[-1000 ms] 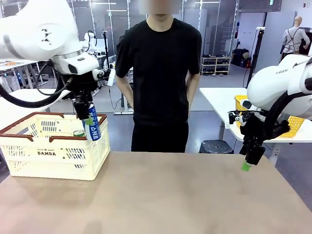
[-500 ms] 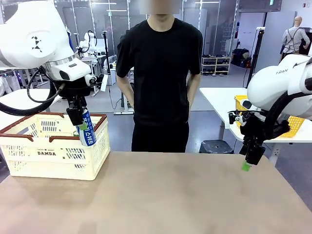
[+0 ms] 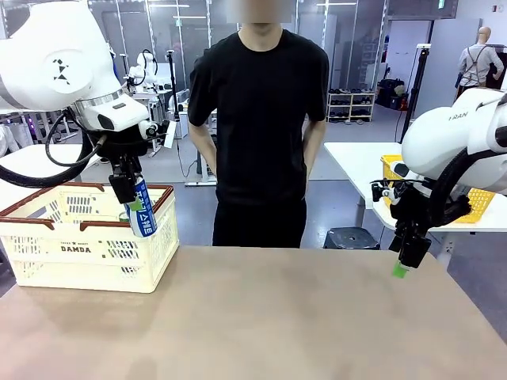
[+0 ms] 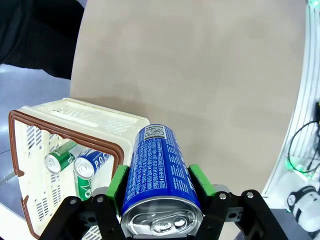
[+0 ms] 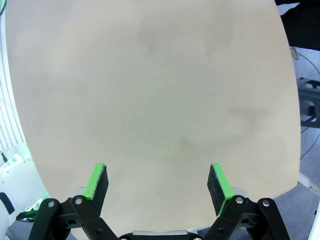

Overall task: Place the drinks into the Shopping basket.
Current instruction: Pick up one drink and place it into the Shopping basket.

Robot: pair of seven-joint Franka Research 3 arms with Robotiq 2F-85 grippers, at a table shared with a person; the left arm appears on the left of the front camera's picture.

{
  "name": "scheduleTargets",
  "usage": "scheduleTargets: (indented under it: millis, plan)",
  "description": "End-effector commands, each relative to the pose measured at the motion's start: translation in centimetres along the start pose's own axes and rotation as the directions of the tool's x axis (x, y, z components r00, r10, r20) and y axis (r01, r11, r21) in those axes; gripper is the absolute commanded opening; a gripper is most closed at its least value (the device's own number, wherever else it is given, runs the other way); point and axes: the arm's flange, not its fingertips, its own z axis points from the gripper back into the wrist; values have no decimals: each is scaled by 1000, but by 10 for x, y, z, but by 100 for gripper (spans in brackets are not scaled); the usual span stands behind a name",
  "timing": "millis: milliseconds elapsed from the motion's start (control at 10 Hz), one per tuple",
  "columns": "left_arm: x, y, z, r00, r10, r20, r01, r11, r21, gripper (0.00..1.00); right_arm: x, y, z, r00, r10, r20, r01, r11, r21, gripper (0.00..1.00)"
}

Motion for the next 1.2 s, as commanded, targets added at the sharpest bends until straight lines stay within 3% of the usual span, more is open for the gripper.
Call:
scheduleTargets:
  millis: [0, 300, 700, 1100]
  plan:
    - [-4, 19, 6, 1000, 28, 5, -29, 997, 76, 60, -1, 1, 0, 1000, 4, 0, -4, 1000, 3, 100]
    - [-33, 86, 29, 988, 151, 42, -153, 986, 64, 60, -1, 1, 0, 1000, 4, 0, -4, 1000, 3, 100]
    - [-76, 167, 33, 982, 185, 21, -186, 982, 26, 60, -1, 1, 0, 1000, 4, 0, -4, 1000, 3, 100]
    - [-126, 191, 29, 984, 172, -37, -173, 985, -23, 60, -1, 1, 0, 1000, 4, 0, -4, 1000, 3, 100]
